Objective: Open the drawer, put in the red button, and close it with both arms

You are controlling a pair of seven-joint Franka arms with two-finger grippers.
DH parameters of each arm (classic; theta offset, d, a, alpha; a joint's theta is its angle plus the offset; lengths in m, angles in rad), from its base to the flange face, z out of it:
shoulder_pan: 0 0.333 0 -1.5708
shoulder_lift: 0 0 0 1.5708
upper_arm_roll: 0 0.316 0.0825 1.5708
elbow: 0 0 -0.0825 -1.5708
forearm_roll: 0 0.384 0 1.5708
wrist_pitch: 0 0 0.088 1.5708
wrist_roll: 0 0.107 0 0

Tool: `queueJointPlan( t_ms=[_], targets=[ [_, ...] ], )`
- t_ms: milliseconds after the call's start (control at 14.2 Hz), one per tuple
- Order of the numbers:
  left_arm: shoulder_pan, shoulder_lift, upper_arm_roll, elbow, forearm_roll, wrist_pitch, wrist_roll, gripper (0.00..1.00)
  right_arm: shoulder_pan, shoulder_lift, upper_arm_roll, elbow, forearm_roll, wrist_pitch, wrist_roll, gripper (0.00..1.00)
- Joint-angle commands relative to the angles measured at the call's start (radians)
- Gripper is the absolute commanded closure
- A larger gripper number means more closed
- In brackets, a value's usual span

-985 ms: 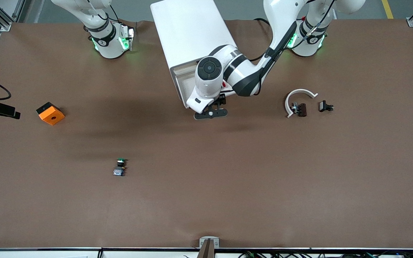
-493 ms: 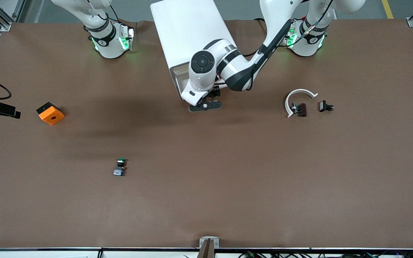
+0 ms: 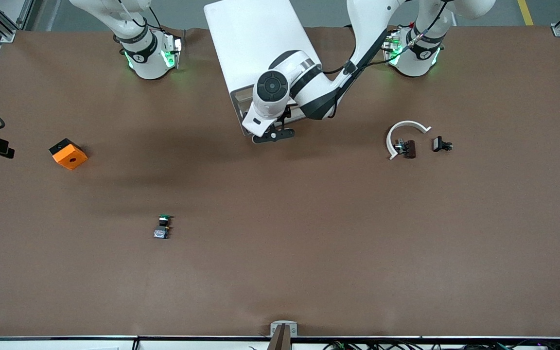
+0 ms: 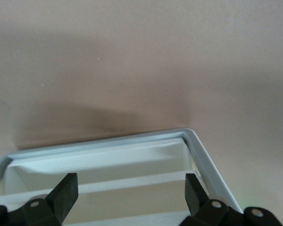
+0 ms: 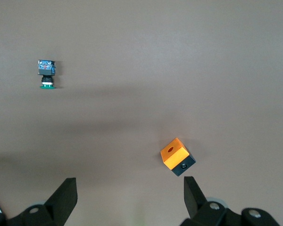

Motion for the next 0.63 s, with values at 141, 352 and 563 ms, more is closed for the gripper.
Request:
queueJointPlan(
  t_ms=[141, 352, 563],
  targets=[
    [0.000, 0.018, -0.015, -0.004, -0.153, -0.005, -0.008, 0.00, -0.002, -0.013, 0.012, 0.042, -0.015, -0.078, 0.010, 0.00],
    [0.000, 0.023, -0.014, -0.002, -0.219, -0.046, -0.012, 0.00, -0.008, -0.034, 0.009, 0.043, -0.005, -0.067, 0.010, 0.00],
    [0.000, 0.023, -0.012, -0.001, -0.207, -0.048, -0.008, 0.00, -0.009, -0.074, 0.011, 0.042, 0.009, -0.069, 0.010, 0.00]
  ],
)
